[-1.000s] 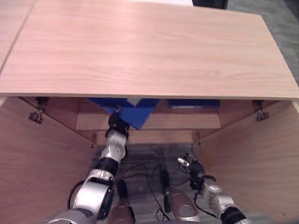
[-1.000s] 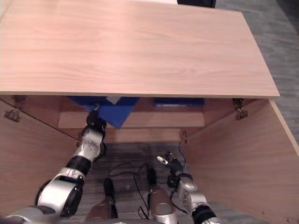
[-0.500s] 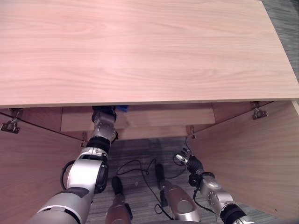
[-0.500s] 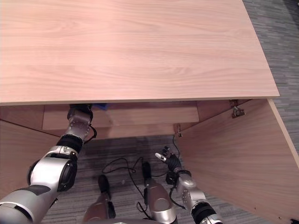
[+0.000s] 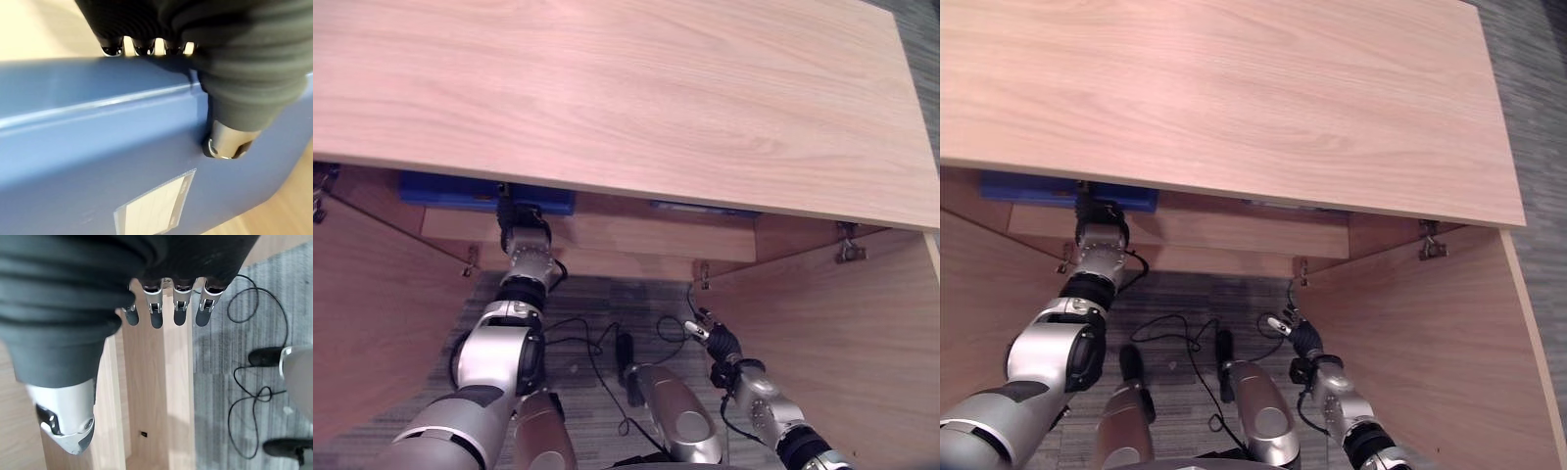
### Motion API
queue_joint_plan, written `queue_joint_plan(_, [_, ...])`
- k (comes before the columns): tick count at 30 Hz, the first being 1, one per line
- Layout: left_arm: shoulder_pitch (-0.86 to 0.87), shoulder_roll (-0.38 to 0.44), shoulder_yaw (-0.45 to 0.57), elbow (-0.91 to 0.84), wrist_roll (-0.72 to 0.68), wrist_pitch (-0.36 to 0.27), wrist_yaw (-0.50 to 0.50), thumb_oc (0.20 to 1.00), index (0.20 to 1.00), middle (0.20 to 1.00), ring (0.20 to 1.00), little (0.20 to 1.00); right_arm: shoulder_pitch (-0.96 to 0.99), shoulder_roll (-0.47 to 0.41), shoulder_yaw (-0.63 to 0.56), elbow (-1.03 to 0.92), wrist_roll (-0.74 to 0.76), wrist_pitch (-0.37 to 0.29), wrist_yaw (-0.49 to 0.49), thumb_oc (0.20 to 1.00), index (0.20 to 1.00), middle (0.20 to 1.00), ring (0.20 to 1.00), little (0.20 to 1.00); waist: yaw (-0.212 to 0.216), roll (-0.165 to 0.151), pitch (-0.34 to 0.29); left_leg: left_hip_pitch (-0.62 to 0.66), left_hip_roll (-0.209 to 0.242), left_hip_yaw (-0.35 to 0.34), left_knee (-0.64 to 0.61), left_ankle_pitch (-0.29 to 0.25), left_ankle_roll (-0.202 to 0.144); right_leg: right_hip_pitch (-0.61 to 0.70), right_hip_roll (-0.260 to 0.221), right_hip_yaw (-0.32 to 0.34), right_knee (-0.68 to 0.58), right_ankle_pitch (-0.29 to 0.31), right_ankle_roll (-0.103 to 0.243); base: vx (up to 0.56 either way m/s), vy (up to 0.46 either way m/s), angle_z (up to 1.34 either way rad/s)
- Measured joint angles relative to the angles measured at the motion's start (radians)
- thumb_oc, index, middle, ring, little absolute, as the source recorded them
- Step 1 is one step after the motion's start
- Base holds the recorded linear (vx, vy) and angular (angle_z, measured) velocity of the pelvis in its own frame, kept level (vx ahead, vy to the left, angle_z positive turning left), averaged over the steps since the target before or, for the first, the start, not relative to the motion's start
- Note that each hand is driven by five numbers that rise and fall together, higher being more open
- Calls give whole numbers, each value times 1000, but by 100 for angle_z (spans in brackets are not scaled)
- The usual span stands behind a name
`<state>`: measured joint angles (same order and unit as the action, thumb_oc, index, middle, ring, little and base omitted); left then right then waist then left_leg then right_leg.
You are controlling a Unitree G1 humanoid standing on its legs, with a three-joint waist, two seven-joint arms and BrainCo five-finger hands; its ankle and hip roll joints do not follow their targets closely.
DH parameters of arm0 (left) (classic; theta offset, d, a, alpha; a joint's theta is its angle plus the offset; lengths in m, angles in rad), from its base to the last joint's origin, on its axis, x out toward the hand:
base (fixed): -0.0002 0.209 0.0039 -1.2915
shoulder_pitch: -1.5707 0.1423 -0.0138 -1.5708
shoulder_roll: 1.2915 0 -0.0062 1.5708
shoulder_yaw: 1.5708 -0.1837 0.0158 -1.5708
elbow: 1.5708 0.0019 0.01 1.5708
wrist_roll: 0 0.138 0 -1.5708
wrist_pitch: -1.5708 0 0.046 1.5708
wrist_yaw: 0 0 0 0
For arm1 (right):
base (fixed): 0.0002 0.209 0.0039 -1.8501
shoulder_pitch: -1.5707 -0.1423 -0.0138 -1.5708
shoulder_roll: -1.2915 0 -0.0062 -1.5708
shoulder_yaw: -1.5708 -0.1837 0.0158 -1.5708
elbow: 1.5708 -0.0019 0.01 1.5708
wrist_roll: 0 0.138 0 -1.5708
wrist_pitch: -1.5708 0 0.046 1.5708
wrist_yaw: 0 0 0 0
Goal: Put the empty folder in the office cabinet
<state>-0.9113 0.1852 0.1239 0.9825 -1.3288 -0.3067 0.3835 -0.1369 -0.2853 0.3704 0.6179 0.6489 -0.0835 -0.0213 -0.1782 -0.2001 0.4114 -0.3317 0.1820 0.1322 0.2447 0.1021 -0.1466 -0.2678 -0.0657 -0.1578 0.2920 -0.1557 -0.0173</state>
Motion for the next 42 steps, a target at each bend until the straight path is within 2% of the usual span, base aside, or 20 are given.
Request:
queue_joint_plan(3, [-25, 31, -4, 47, 2, 4, -10, 200, 200, 200, 200, 200, -26, 5, -4, -27, 0, 0, 0, 1000, 1000, 1000, 1000, 1000, 19, -1, 0, 17, 1, 20, -143, -1, 4, 31, 20, 12, -66, 33, 10, 153, 67, -25])
queue_joint_plan(4, [-24, 20, -4, 47, 2, 7, -9, 200, 200, 200, 200, 200, -28, -10, -10, -37, 0, -4, -1, 1000, 1000, 1000, 1000, 1000, 29, 41, 0, 52, 21, 30, -184, 16, 34, 37, 59, 12, -59, 46, 29, 281, 140, -51])
queue_joint_plan(5, [-31, 21, -1, 49, 2, 26, -15, 200, 200, 200, 200, 200, -23, 5, -4, -35, 0, -1, -6, 1000, 1000, 1000, 1000, 1000, 34, 13, -2, 57, 6, 32, -180, 14, 57, 43, 46, 31, -56, 22, 61, 316, 174, -42])
queue_joint_plan(7, [-23, 20, -5, 85, 2, 64, -18, 200, 200, 200, 200, 200, 32, 44, 39, -32, 0, 1, -2, 1000, 1000, 1000, 1000, 1000, 32, -35, -35, 104, -20, 56, -169, -11, 77, 80, 11, 45, -41, 55, 131, 106, 163, 2])
queue_joint_plan(9, [-25, 28, -6, 77, 2, 81, -21, 200, 200, 200, 200, 200, 42, 82, 65, -33, 0, 2, 2, 1000, 1000, 1000, 1000, 1000, 24, -88, -73, 113, -41, 68, -160, -23, 94, 73, -7, 58, -19, 72, 160, 18, 147, -21])
queue_joint_plan(10, [-32, 91, -2, 63, 1, 87, -19, 200, 200, 200, 200, 200, -18, 141, 69, -17, 0, 7, 1, 1000, 1000, 1000, 1000, 1000, 36, -150, -24, 42, -6, 136, 61, -102, 139, -22, -14, 45, 213, 159, 269, 159, 27, -75])
queue_joint_plan(11, [-27, 99, 4, 67, 1, 78, -16, 200, 200, 200, 200, 200, -16, 144, 70, -40, 0, 4, 2, 1000, 1000, 1000, 1000, 1000, 32, -141, -18, 42, -6, 181, 25, -138, 137, -94, -45, 29, 358, 226, 304, 247, -17, -86])
queue_joint_plan(12, [-31, 84, -4, 88, -3, 84, -17, 200, 200, 200, 200, 200, 20, 115, 61, -105, 1, -4, 5, 1000, 1000, 1000, 1000, 1000, 37, -66, 6, 19, 33, 166, 96, -192, 176, -163, -65, 5, 580, 265, 307, 283, -21, -6])
queue_joint_plan(13, [-56, 58, -39, 89, -8, 94, -14, 200, 200, 200, 200, 200, 46, 109, 67, -117, 3, 5, 8, 1000, 1000, 1000, 1000, 1000, 33, -75, 3, 1, -1, 143, 84, -196, 145, -187, -106, 58, 529, 187, 300, 251, -64, 68])
queue_joint_plan(14, [-87, 32, -80, 87, -7, 104, -18, 200, 200, 200, 200, 200, 38, 108, 74, -116, 3, 19, 11, 1000, 1000, 1000, 1000, 1000, 21, -72, 6, -5, -38, 122, -4, -183, 124, -180, -148, 58, 337, 150, 277, 250, -95, 98])
queue_joint_plan(15, [-103, 20, -93, 87, -3, 104, -21, 200, 200, 200, 200, 200, 18, 105, 91, -116, 3, 20, 15, 1000, 1000, 1000, 1000, 1000, 16, -73, 7, -13, -56, 135, -16, -180, 140, -179, -179, 49, 158, 147, 276, 160, -60, 66])
queue_joint_plan(16, [-105, 17, -86, 87, -2, 101, -20, 200, 200, 200, 200, 200, -16, 92, 108, -116, 1, 18, 23, 1000, 1000, 1000, 1000, 1000, 10, -52, 23, -10, -65, 134, -35, -101, 191, -153, -180, 42, 22, 145, 282, 3, -57, 45])
queue_joint_plan(17, [-112, 12, -84, 85, 3, 101, -29, 200, 200, 200, 200, 200, -48, 98, 106, -116, 1, 5, 23, 1000, 1000, 1000, 1000, 1000, -12, -54, 49, -1, -99, 127, -69, -104, 180, -122, -180, 70, -162, 152, 274, -66, -18, 46])
queue_joint_plan(18, [-111, 13, -84, 85, 3, 107, -36, 200, 200, 200, 200, 200, -56, 99, 110, -115, 0, 6, 23, 1000, 1000, 1000, 1000, 1000, -20, -51, 52, 4, -117, 130, -96, -91, 176, -127, -170, 59, -200, 160, 262, -114, -39, 56])
queue_joint_plan(20, [-108, 12, -83, 86, 2, 105, -33, 200, 200, 200, 200, 200, -53, 99, 119, -115, 0, 6, 23, 1000, 1000, 1000, 1000, 1000, -30, -53, 50, 6, -137, 125, -107, -86, 171, -124, -138, 52, -201, 182, 233, -94, -30, 37])
queue_joint_plan(21, [-102, 10, -83, 86, 2, 99, -31, 200, 200, 200, 200, 200, -48, 96, 119, -109, 0, 2, 22, 1000, 1000, 1000, 1000, 1000, -33, -52, 51, 4, -149, 112, -106, -85, 161, -100, -116, 57, -222, 218, 184, -83, -65, 44])
queue_joint_plan(22, [-93, 17, -82, 86, 3, 93, -31, 200, 200, 200, 200, 200, -48, 86, 119, -101, 1, 1, 22, 1000, 1000, 1000, 1000, 1000, -35, -37, 62, 0, -140, 96, -100, -80, 138, -101, -105, 55, -238, 320, 166, -68, -86, 24])
queue_joint_plan(24, [-71, 42, -66, 86, 3, 55, -32, 200, 200, 200, 200, 200, -58, 84, 126, -99, 1, 0, 22, 1000, 1000, 1000, 1000, 1000, -32, -33, 65, -6, -97, 92, -94, -82, 112, -100, -60, 45, -255, 330, 142, -40, -77, -13])
queue_joint_plan(30, [-62, 75, -2, 87, -4, -14, -25, 200, 200, 200, 200, 200, -56, 7, 103, -107, 12, -20, 22, 1000, 1000, 1000, 1000, 1000, -29, -30, 67, -18, -6, 47, -119, -58, 56, -103, 34, 6, -268, 316, 110, 6, -60, 0])
queue_joint_plan(42, [-139, 108, -4, 73, 2, -38, -22, 200, 200, 200, 200, 200, -44, -34, 86, -169, 43, -44, 23, 1000, 1000, 1000, 1000, 1000, -42, -31, 66, -208, 17, -3, 36, -104, 46, -259, 44, 3, -168, 274, 88, 15, -18, 1])
